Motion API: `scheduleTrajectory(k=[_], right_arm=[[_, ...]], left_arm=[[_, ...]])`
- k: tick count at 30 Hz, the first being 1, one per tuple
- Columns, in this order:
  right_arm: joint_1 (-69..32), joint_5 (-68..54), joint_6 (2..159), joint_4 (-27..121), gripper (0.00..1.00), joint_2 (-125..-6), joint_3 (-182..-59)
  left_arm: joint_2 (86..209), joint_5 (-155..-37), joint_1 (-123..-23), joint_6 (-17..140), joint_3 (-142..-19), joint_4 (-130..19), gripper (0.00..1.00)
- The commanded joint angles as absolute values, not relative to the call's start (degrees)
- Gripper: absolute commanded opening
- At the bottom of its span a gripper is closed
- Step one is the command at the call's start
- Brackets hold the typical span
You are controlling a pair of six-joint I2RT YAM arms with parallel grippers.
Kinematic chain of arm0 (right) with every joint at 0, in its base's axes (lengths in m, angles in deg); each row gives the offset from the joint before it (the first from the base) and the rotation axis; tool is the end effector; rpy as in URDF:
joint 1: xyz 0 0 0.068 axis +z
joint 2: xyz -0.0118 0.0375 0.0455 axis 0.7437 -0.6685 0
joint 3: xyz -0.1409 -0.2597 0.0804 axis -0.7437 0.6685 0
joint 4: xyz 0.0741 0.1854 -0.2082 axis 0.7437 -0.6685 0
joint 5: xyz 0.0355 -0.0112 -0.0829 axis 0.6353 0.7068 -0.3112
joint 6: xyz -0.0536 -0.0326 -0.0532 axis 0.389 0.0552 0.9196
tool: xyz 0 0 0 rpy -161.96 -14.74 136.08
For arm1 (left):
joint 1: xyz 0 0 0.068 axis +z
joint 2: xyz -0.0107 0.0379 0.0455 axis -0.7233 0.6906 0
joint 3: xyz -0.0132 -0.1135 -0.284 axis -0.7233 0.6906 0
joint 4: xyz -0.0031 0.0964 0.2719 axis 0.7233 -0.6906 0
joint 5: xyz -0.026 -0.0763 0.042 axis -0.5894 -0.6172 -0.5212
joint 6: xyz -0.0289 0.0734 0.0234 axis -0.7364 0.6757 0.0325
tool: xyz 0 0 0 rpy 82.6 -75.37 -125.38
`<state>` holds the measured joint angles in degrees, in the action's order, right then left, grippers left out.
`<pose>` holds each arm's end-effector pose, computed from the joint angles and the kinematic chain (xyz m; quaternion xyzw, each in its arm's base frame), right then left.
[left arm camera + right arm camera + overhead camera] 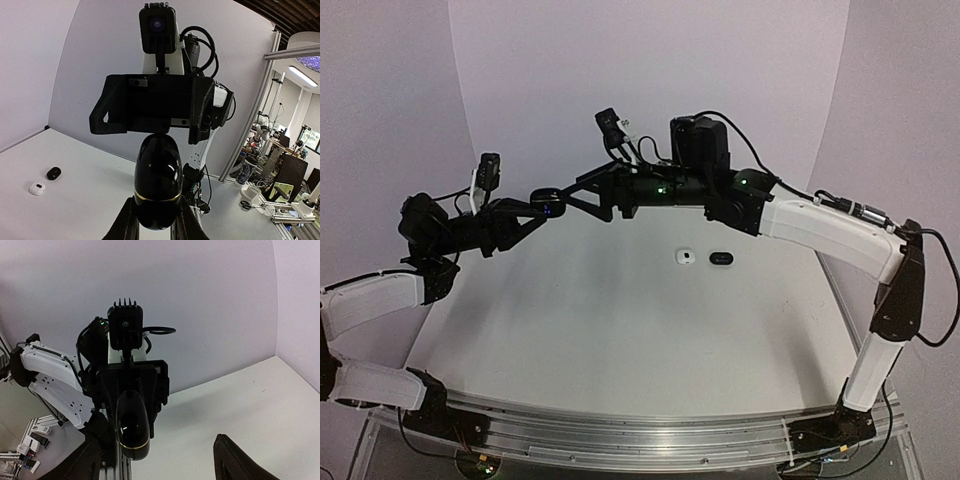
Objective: Insert the wireless bluetooth earbuds into the charging case
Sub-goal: Pass from the left arm to the right, then place the charging case with the earbuds at the center of the board.
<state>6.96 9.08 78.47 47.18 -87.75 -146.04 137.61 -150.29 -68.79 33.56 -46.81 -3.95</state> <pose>0.2655 0.4294 0.4472 -0.4082 0.5955 0.4832 0.4952 0.2183 -0.1590 0.3615 0.3699 0.5094 -0.6081 0.4836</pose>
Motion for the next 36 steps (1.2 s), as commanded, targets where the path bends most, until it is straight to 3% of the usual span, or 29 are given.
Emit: scheduleTrajectory(k=[1,7,21,26,28,30,34,35,36], right_arm=[[6.8,15.1,76.1,50.7,0.72,-91.8,-150.4],[6.9,17.4,74.8,50.7,0.63,-94.4,-152.5],[6.8,18.9,73.7,50.8,0.02,-95.1,-154.0],[6.8,19.3,73.4,50.9,0.0,-94.9,-154.0],[6.8,18.7,73.1,50.9,0.0,-94.4,-153.6],[6.4,17.9,72.3,50.9,0.0,-93.9,-152.7],[4.6,16.5,69.1,50.9,0.0,-92.6,-150.5],[3.8,16.3,67.8,50.9,0.0,-92.4,-150.0],[2.9,16.4,66.4,50.9,0.0,-92.2,-149.7]], left_arm=[[138.0,-151.3,-69.1,32.6,-49.6,-0.3,0.0],[137.7,-151.2,-69.1,33.6,-49.9,-0.2,0.0],[137.8,-151.3,-69.2,33.7,-50.0,-0.2,0.0],[137.2,-149.3,-69.2,35.8,-50.1,-5.4,0.01],[136.5,-147.6,-69.2,38.9,-50.7,-11.0,0.18],[135.5,-145.4,-69.1,43.7,-51.3,-16.8,0.47],[134.2,-141.9,-68.9,50.9,-52.4,-26.1,0.88],[133.8,-141.0,-68.8,52.5,-52.5,-28.3,0.97],[133.5,-139.6,-68.7,54.6,-52.6,-31.1,0.99]])
